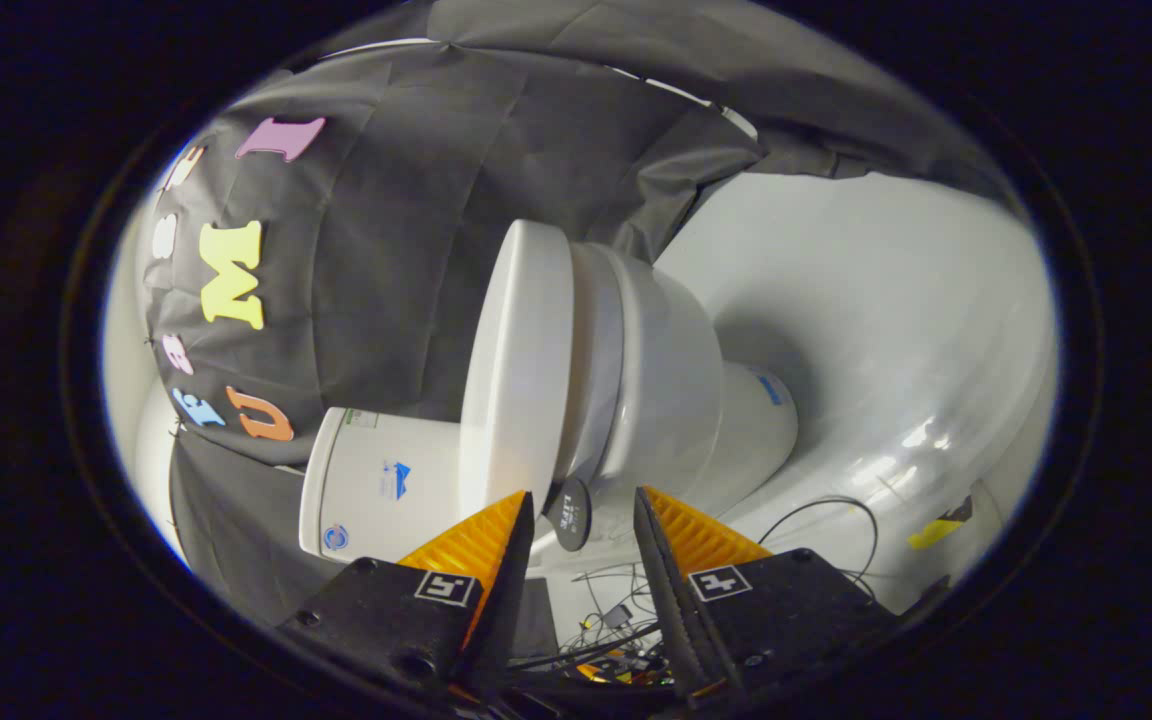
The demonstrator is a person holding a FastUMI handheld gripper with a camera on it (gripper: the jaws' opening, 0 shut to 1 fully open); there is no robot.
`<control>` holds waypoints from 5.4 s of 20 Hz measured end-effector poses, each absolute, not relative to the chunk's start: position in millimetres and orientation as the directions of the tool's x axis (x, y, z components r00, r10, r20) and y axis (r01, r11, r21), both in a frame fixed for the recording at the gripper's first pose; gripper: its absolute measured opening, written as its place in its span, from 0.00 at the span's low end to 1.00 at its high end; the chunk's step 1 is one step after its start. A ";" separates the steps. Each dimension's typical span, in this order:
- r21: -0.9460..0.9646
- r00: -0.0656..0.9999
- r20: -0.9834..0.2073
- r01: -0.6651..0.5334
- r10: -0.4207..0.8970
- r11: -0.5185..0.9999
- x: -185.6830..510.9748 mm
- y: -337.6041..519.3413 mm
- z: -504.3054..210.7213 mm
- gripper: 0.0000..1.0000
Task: Open the toilet lid.
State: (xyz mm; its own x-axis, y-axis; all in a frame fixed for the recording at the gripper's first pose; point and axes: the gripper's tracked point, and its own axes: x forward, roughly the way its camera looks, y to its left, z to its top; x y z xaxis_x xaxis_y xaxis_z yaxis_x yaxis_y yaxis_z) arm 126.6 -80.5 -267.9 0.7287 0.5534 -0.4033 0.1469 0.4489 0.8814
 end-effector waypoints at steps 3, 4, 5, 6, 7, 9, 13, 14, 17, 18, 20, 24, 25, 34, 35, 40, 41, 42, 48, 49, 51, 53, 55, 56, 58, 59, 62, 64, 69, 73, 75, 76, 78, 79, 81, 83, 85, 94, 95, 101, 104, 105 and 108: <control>0.893 0.721 -0.392 0.148 0.572 0.425 131.3 -69.7 -269.9 0.56; 0.898 0.721 -0.385 0.149 0.577 0.413 134.8 -66.4 -269.9 0.49; 0.903 0.717 -0.383 0.157 0.582 0.400 136.0 -63.9 -270.3 0.46; 0.902 0.718 -0.391 0.175 0.576 0.394 137.7 -64.4 -273.0 0.38; 0.898 0.715 -0.406 0.196 0.568 0.395 138.0 -61.5 -278.5 0.31; 0.908 0.719 -0.398 0.223 0.569 0.354 139.0 -64.4 -278.4 0.19; 0.906 0.707 -0.409 0.243 0.577 0.345 138.6 -61.9 -277.9 0.13; 0.897 0.704 -0.423 0.235 0.571 0.374 137.9 -60.1 -280.7 0.10; 0.903 0.703 -0.420 0.257 0.574 0.345 140.4 -61.9 -268.9 0.09; 0.907 0.706 -0.414 0.264 0.574 0.329 141.3 -61.0 -266.8 0.09; 0.906 0.710 -0.414 0.257 0.570 0.338 140.7 -62.0 -272.2 0.08; 0.909 0.710 -0.413 0.282 0.570 0.307 140.5 -61.1 -268.5 0.08; 0.910 0.712 -0.412 0.285 0.569 0.302 139.3 -64.1 -268.1 0.08; 0.901 0.717 -0.430 0.303 0.549 0.311 141.4 -63.0 -262.0 0.06; 0.899 0.718 -0.433 0.299 0.546 0.319 142.5 -63.4 -261.5 0.05; 0.896 0.718 -0.436 0.288 0.542 0.339 142.0 -59.8 -251.7 0.04; 0.896 0.720 -0.434 0.284 0.542 0.341 141.6 -58.8 -246.7 0.04; 0.895 0.719 -0.435 0.280 0.542 0.346 142.0 -59.2 -242.3 0.03; 0.882 0.723 -0.445 0.251 0.528 0.400 141.3 -53.7 -216.0 0.04; 0.879 0.723 -0.448 0.249 0.526 0.407 139.6 -51.5 -212.2 0.04; 0.873 0.724 -0.454 0.248 0.518 0.419 140.3 -48.4 -204.4 0.04; 0.867 0.726 -0.460 0.242 0.512 0.435 139.3 -45.7 -197.3 0.04; 0.862 0.728 -0.462 0.233 0.507 0.451 137.9 -43.0 -191.4 0.04; 0.861 0.730 -0.459 0.224 0.506 0.457 138.4 -41.6 -185.9 0.04; 0.854 0.732 -0.460 0.209 0.502 0.477 137.9 -37.6 -176.0 0.04; 0.846 0.733 -0.465 0.203 0.496 0.493 136.7 -34.4 -170.7 0.04; 0.830 0.739 -0.467 0.178 0.485 0.529 136.1 -25.9 -154.4 0.04; 0.825 0.744 -0.465 0.167 0.480 0.541 133.8 -22.0 -144.5 0.04; 0.786 0.754 -0.482 0.147 0.447 0.600 131.9 -2.1 -121.1 0.04; 0.758 0.760 -0.492 0.134 0.425 0.638 130.3 9.0 -109.3 0.04; 0.757 0.763 -0.491 0.135 0.420 0.639 129.2 11.9 -104.8 0.04; 0.754 0.764 -0.493 0.137 0.416 0.642 128.7 12.6 -102.0 0.04; 0.735 0.766 -0.497 0.121 0.408 0.667 126.1 16.8 -99.8 0.04; 0.729 0.767 -0.498 0.119 0.404 0.674 126.4 22.6 -94.7 0.04; 0.726 0.770 -0.495 0.113 0.401 0.679 125.0 28.2 -86.4 0.04; 0.711 0.773 -0.497 0.102 0.394 0.696 121.7 32.1 -81.4 0.05; 0.692 0.776 -0.504 0.099 0.380 0.715 120.9 38.3 -74.8 0.06; 0.568 0.782 -0.536 0.056 0.318 0.821 120.2 80.4 -42.8 0.07; 0.554 0.783 -0.539 0.053 0.310 0.831 119.0 81.8 -43.7 0.07; 0.487 0.795 -0.539 0.027 0.276 0.873 117.9 104.7 -32.9 0.08; 0.457 0.797 -0.542 0.014 0.266 0.889 116.0 118.9 -25.0 0.08; 0.448 0.797 -0.544 0.010 0.263 0.894 115.3 123.2 -23.3 0.08; 0.409 0.799 -0.549 0.001 0.245 0.913 113.3 133.8 -19.5 0.08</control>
